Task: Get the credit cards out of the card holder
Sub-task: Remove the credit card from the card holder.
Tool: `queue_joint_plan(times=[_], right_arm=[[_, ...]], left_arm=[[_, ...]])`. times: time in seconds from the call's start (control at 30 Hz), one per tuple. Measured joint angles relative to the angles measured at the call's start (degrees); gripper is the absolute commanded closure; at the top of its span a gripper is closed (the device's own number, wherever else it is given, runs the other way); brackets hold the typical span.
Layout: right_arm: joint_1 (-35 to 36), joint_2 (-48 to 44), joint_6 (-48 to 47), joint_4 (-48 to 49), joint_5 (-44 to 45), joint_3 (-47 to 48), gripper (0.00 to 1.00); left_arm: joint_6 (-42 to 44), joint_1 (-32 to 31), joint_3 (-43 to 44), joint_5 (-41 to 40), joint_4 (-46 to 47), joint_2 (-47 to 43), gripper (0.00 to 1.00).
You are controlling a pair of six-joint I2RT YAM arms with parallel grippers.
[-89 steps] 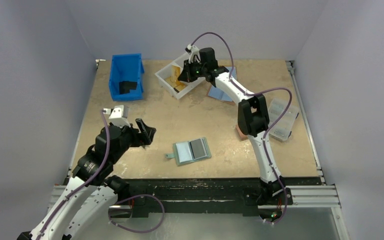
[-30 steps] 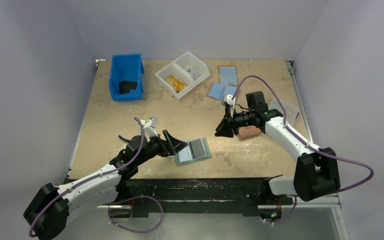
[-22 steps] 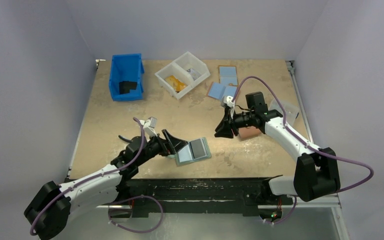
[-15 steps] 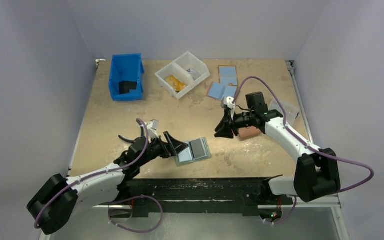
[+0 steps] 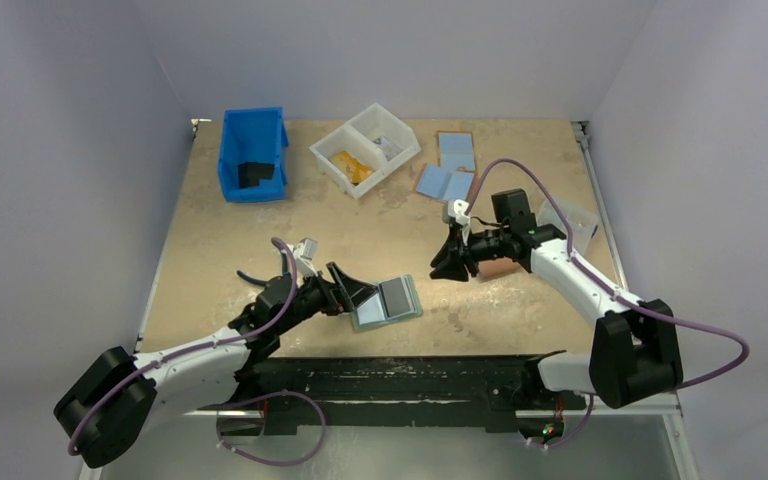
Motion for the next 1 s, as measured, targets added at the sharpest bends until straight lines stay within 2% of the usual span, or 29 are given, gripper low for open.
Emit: queue_joint_plan(times=[1.0], right_arm=[[10.73, 2.91, 2.71, 3.96, 7.63, -0.85, 0.73]], left_arm=[[0.00, -0.57, -0.42, -4.48, 6.23, 5.88, 0.17]])
